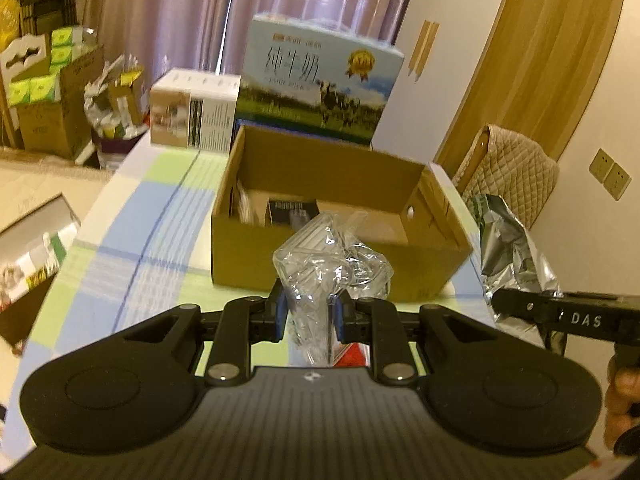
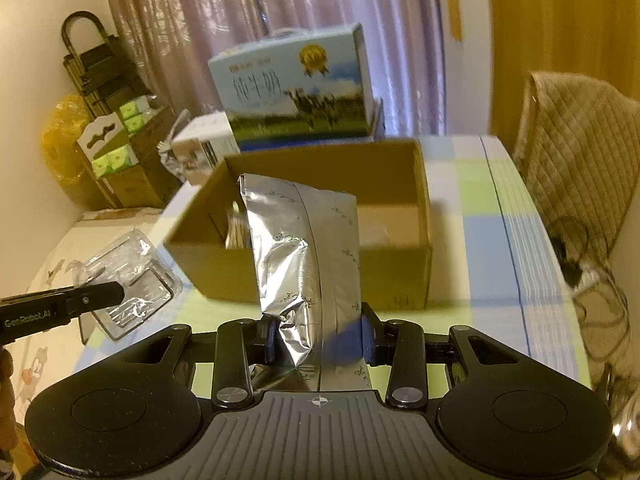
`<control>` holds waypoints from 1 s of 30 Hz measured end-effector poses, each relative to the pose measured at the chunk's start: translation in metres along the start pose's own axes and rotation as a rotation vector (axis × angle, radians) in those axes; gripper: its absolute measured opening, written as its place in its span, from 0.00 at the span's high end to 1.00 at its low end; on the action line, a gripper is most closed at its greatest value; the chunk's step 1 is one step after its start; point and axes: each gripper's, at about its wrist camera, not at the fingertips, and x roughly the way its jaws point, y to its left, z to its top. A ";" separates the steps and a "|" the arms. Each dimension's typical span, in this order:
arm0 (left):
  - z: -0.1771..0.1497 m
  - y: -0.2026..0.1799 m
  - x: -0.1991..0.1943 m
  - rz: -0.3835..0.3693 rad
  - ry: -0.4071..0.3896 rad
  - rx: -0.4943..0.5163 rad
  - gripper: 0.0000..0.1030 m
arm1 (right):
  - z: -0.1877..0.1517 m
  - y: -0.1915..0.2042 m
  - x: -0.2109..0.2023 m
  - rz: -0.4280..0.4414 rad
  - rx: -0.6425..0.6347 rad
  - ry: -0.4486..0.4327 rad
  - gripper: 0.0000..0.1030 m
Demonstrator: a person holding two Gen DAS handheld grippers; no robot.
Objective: Organize objects
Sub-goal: 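Carry the clear packaging and the foil bag over the cardboard box, then open the left tool to drop the packaging while the right tool releases the foil bag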
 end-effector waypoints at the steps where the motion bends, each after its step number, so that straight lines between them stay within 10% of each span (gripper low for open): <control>1: 0.008 0.001 0.002 -0.003 -0.005 0.002 0.83 | 0.009 0.000 0.002 0.010 0.001 0.001 0.66; 15: 0.105 0.007 0.061 0.043 0.004 0.101 0.83 | 0.112 -0.015 0.072 0.024 0.011 0.083 0.66; 30: 0.123 0.011 0.144 0.061 0.082 0.131 0.82 | 0.133 -0.035 0.134 0.015 0.075 0.119 0.66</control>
